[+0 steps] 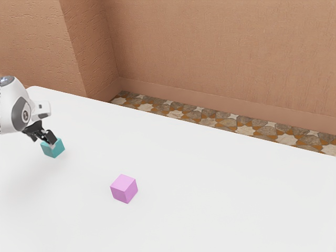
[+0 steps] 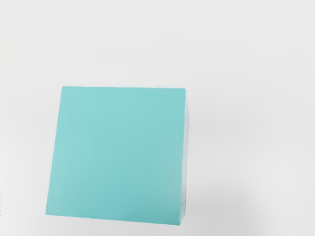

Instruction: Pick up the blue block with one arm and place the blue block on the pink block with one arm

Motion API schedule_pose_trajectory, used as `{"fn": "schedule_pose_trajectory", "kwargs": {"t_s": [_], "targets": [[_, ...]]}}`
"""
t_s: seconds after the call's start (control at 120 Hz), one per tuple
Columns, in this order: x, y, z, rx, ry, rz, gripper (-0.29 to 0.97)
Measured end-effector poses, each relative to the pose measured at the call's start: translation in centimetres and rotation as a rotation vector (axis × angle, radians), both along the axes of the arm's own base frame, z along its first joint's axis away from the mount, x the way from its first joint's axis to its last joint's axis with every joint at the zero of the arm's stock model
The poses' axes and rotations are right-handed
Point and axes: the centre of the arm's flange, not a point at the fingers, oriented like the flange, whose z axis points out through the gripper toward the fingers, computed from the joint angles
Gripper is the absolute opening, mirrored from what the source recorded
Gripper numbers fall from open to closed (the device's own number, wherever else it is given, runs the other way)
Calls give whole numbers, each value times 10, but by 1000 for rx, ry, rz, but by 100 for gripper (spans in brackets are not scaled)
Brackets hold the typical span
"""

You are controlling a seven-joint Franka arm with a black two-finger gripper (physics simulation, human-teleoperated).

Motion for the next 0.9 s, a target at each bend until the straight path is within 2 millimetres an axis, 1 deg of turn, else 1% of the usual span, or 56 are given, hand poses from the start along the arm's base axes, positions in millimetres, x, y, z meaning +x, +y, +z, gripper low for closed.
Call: {"fn": "schedule_pose_trajectory", "kwargs": {"t_s": [0.1,0.175,0.25,0.4,0.65,0.842,0.9], "targets": [[3,6,-6,2,2,-21,68],[13,15,-10,9,-3,-35,68],[16,18,-15,11,-1,-50,68],[20,20,-24,2,1,-66,68],[20,20,-27,-33,-15,-24,68],[19,20,-42,-48,4,-12,68],[23,22,-43,-46,0,-10,68]]}}
